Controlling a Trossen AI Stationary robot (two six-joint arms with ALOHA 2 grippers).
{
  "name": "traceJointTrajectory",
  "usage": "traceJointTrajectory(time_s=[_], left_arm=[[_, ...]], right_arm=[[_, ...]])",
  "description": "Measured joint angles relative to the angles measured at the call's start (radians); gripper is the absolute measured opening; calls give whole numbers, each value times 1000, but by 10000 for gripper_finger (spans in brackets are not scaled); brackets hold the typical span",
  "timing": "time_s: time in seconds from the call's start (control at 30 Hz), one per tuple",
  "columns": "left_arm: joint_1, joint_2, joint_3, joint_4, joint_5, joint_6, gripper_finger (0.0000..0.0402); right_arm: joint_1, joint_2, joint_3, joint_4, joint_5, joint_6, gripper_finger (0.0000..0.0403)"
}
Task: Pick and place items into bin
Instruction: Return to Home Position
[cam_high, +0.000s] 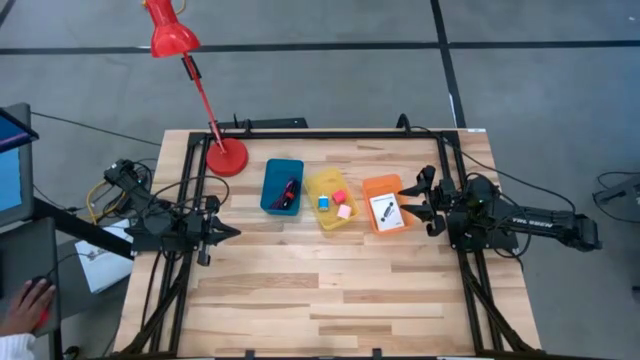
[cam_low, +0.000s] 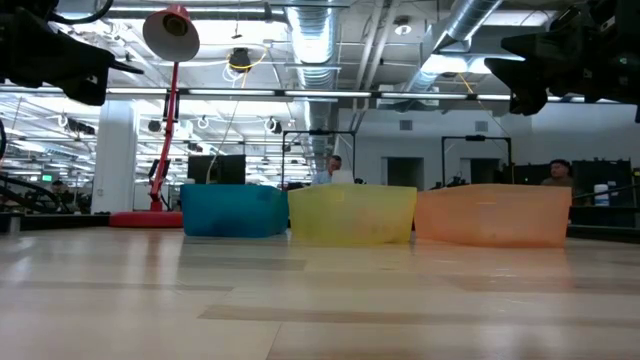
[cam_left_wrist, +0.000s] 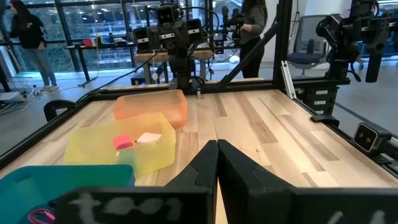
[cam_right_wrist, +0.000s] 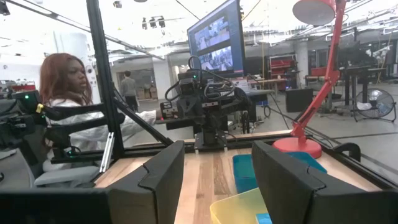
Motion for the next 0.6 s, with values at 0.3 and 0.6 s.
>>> traceJointTrajectory(time_s=[0.3,0.6], left_arm=[[0,0,0,0,0,-5,0],[0,0,0,0,0,-4,0]], right_arm=[[0,0,0,0,0,0,182],[0,0,0,0,0,0,182]])
